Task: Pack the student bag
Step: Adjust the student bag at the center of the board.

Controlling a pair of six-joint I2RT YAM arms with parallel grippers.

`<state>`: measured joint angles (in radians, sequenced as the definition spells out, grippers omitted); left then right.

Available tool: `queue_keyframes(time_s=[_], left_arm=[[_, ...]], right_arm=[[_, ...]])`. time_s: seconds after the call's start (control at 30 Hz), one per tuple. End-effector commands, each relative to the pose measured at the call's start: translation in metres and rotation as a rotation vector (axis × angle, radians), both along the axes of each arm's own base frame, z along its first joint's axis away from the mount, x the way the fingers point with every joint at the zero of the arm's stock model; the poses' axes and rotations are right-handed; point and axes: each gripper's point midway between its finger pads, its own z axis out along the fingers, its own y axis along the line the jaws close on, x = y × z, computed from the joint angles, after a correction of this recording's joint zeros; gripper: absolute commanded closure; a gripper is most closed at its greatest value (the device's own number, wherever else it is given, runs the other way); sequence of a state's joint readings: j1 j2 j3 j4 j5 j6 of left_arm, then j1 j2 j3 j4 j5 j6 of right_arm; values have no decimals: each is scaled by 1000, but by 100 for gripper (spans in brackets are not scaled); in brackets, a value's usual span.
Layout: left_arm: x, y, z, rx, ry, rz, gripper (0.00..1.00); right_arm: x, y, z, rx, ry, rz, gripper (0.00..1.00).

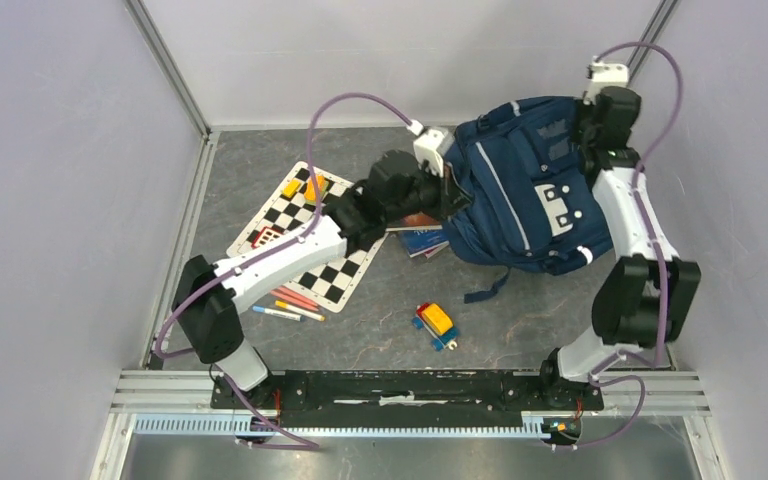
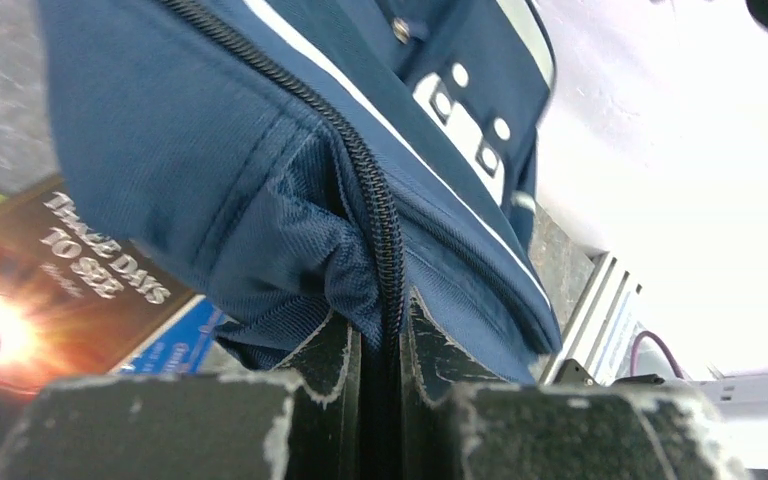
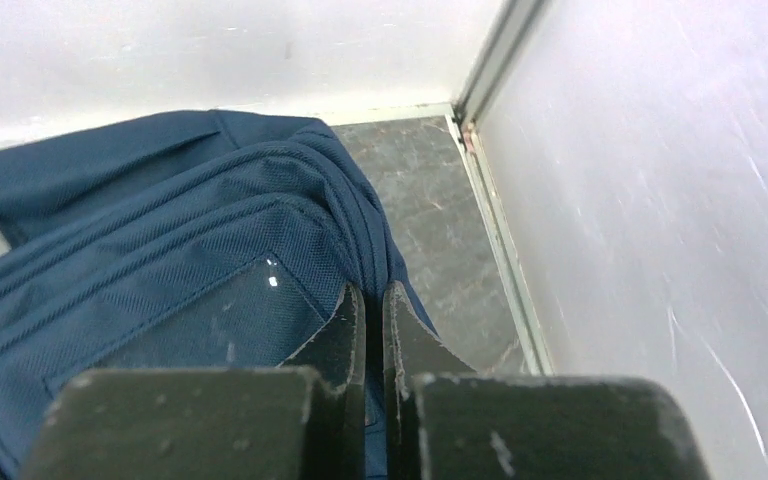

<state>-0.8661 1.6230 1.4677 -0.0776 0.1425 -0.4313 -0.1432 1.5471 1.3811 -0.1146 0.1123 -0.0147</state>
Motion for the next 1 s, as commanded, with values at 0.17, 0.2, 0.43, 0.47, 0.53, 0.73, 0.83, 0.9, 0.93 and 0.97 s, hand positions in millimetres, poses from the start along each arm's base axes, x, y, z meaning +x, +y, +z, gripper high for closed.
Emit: queue_keyframes(time_s=[0.17, 0.2, 0.43, 0.47, 0.53, 0.73, 0.83, 0.9, 0.93, 0.97], left_arm=[[-161, -100, -79, -27, 243, -407, 98], [-168, -106, -86, -30, 250, -413, 98], [-215, -138, -134, 85, 210, -450, 79], [-216, -134, -137, 106, 207, -445, 60], [-211, -117, -137, 142, 183, -403, 25], [-190, -28, -130, 375, 142, -254, 0], [-168, 16, -127, 417, 195, -177, 0], [-148, 41, -119, 390, 220, -135, 0], [-133, 53, -116, 372, 238, -114, 0], [-122, 64, -112, 355, 248, -99, 0]], right_arm=[[79, 65, 46, -222, -196, 161, 100], [81, 76, 37, -243, -179, 192, 100], [73, 117, -9, -252, -70, 301, 73], [68, 118, -9, -243, -59, 305, 44], [54, 113, -2, -236, -44, 286, 11], [-1, 121, 1, -194, 22, 359, 2], [-26, 142, -15, -120, 68, 459, 2], [-42, 154, -30, -69, 110, 490, 2], [-49, 160, -33, -46, 116, 496, 2], [-57, 167, -38, -29, 122, 513, 2]])
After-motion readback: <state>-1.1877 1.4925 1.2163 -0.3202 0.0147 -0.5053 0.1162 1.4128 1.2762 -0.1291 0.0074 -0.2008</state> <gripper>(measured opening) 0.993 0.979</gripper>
